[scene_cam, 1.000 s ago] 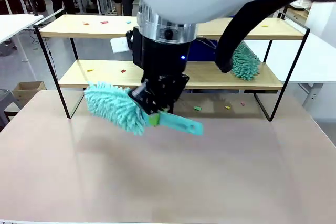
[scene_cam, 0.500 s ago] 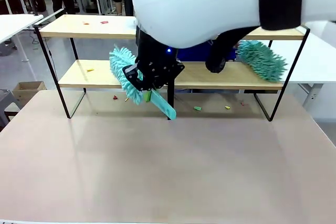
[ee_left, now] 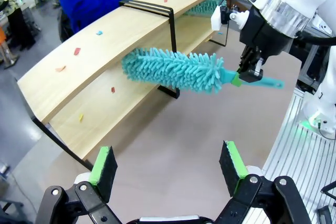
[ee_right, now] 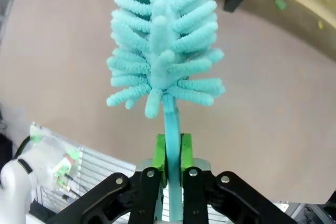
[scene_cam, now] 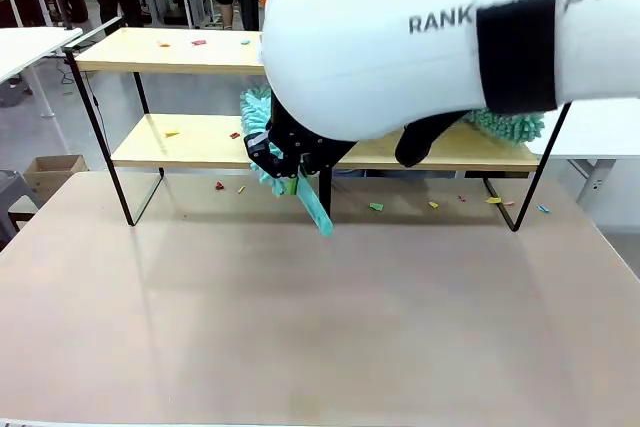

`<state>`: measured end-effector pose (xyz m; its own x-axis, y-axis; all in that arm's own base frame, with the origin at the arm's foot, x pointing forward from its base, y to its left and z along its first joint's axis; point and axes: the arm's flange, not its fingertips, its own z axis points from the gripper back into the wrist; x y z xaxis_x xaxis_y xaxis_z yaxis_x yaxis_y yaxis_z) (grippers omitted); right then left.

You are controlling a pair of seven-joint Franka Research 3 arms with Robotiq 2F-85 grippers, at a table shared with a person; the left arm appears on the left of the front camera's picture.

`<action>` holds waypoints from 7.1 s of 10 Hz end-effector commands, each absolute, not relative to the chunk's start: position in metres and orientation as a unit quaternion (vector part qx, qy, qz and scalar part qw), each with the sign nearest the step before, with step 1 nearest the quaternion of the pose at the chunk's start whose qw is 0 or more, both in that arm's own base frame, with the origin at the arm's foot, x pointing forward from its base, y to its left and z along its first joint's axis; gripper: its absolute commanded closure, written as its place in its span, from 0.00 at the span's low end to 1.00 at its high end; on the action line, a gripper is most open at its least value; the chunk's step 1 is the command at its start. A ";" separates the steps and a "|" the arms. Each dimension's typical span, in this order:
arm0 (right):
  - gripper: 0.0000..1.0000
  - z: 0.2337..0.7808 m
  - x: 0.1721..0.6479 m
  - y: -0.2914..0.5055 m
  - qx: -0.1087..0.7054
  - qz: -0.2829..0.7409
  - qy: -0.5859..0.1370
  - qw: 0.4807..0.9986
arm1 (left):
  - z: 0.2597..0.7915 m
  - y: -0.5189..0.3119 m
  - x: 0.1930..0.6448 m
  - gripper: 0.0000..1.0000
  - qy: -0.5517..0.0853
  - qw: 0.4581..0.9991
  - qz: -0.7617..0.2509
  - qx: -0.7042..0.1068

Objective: Clean the shelves.
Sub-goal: Clean a randomly selected level of the Shelf with the Duster, then clean another randomly selected level of the Shelf with the Duster.

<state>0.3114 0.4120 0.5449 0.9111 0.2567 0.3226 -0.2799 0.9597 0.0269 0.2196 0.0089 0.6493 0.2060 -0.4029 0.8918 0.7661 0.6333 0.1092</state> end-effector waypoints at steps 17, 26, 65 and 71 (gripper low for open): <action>0.88 0.516 0.427 0.541 0.052 0.145 -0.129 0.980 | 0.650 0.009 0.220 0.00 -0.497 0.755 -0.387 -0.183; 0.88 0.557 0.396 0.499 0.191 0.284 -0.027 0.939 | 0.650 0.009 0.220 0.00 -0.497 0.755 -0.387 -0.183; 0.88 0.795 0.177 -0.131 0.384 0.037 -0.263 0.884 | 0.650 0.009 0.220 0.00 -0.497 0.755 -0.387 -0.183; 0.88 0.795 0.177 -0.131 0.384 0.037 -0.263 0.884 | 0.650 0.009 0.220 0.00 -0.497 0.755 -0.387 -0.183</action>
<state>0.1779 -0.1301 0.7917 0.8670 -0.1440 0.4770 -0.2426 0.7143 0.6565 0.2194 0.0088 0.6497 0.2051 -0.4034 0.8917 0.7658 0.6335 0.1105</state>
